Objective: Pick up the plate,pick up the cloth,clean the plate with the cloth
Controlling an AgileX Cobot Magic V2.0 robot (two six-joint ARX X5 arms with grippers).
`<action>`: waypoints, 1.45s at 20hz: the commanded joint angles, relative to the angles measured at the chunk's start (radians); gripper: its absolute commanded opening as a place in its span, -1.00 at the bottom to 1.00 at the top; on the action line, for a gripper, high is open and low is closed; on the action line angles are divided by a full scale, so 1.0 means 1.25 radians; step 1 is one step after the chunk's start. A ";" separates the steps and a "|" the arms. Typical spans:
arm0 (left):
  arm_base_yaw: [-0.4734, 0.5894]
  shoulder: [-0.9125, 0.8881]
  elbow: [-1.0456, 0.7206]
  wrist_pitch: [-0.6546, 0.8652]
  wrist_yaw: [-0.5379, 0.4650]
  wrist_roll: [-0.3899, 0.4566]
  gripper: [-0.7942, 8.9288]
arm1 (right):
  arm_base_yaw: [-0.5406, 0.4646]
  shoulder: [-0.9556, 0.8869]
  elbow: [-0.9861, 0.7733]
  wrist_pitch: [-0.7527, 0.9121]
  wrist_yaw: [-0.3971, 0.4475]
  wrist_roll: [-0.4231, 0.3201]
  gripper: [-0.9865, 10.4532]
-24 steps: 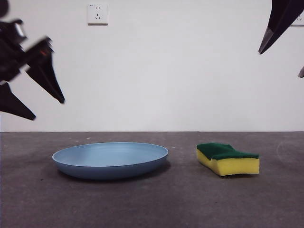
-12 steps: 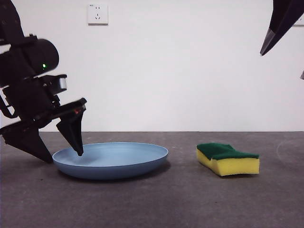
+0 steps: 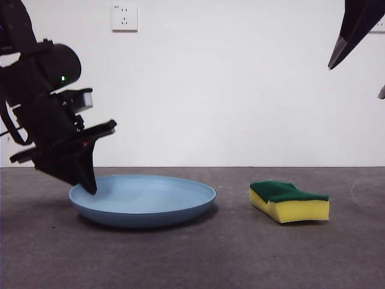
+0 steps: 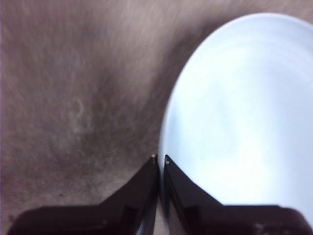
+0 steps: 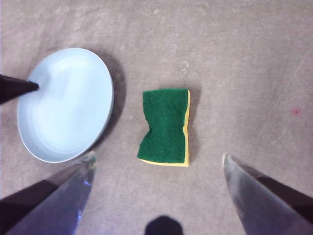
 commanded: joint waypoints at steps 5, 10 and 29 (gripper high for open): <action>-0.003 -0.144 0.113 -0.147 -0.030 0.079 -0.85 | 0.118 0.139 0.073 0.004 0.097 -0.041 -0.23; -0.003 -0.241 0.190 -0.237 -0.048 0.100 -0.85 | 0.213 0.318 0.131 0.009 0.201 -0.061 -0.23; -0.003 -0.269 0.190 -0.249 -0.050 0.100 -0.85 | 0.262 0.562 0.136 0.122 0.295 -0.067 -0.86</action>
